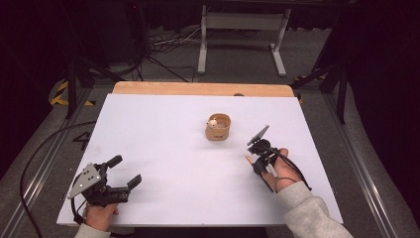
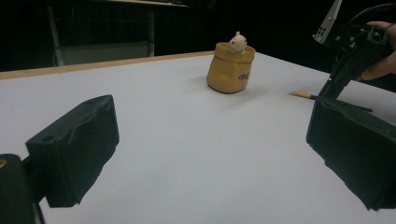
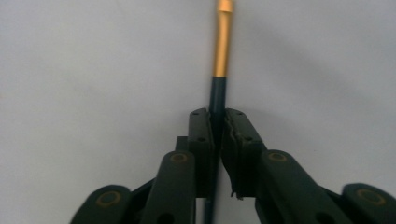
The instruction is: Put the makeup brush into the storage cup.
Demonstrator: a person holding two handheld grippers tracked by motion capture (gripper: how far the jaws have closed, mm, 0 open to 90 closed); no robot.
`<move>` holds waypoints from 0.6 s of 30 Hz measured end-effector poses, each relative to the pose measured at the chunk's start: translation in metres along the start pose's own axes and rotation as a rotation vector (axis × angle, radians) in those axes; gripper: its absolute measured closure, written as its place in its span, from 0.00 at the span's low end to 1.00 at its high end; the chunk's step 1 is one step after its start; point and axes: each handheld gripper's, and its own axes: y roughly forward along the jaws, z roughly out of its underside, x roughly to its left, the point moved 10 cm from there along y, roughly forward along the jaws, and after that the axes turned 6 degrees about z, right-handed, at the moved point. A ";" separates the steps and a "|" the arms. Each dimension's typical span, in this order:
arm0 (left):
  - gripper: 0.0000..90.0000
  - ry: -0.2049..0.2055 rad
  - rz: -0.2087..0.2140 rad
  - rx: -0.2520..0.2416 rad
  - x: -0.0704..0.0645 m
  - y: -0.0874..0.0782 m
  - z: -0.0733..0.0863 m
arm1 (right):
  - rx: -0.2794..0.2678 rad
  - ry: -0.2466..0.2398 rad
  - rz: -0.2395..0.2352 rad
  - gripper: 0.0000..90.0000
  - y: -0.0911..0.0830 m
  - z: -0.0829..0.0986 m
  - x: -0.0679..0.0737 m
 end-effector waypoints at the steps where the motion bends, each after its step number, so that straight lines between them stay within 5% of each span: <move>1: 0.04 0.001 0.000 0.002 0.000 0.000 0.000 | 0.001 0.000 0.000 0.91 0.000 0.000 0.000; 13: 0.04 0.003 -0.002 0.005 0.000 0.000 0.000 | -0.033 -0.005 0.008 0.92 -0.005 0.000 -0.003; 18: 0.04 0.004 -0.003 0.006 0.000 0.001 0.001 | -0.128 0.010 -0.009 0.92 -0.023 -0.005 -0.007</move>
